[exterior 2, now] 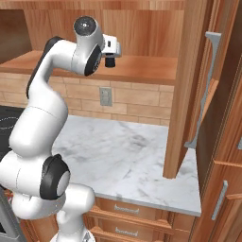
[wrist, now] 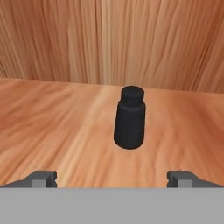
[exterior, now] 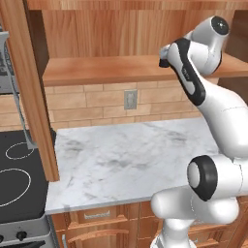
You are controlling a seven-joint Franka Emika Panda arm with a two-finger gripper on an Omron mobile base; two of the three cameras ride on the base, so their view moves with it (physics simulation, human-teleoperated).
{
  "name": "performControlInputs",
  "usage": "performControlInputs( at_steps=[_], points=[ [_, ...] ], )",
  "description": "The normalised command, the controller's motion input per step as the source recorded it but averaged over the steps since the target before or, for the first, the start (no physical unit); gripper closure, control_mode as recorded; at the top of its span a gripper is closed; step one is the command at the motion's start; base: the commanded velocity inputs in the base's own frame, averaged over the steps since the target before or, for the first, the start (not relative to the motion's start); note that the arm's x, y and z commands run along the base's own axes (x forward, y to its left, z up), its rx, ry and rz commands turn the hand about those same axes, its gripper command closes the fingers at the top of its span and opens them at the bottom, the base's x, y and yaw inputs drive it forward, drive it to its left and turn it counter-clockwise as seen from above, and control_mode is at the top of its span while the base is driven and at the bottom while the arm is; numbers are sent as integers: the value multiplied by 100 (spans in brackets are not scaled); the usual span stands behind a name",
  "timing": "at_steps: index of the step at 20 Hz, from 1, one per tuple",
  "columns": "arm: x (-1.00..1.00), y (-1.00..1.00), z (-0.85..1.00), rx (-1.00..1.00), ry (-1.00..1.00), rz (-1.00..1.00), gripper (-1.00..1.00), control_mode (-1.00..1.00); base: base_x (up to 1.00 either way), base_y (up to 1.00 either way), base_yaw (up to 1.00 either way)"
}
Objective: Move the oil and vinegar bottle and shaker from the cabinet to the dining counter.
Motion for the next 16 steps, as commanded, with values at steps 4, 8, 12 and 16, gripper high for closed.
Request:
performControlInputs(
  at_steps=[4, 8, 12, 16],
  points=[
    [39, -6, -15, 0, 1, 0, -100, -100, 0, 0, 0],
    [34, -4, -22, 0, 0, 0, -100, -100, 0, 0, 0],
    [33, 0, -23, 0, 0, 0, -100, -100, 0, 0, 0],
    [36, -5, -10, 0, 0, 0, -100, -100, 0, 0, 0]
  ],
)
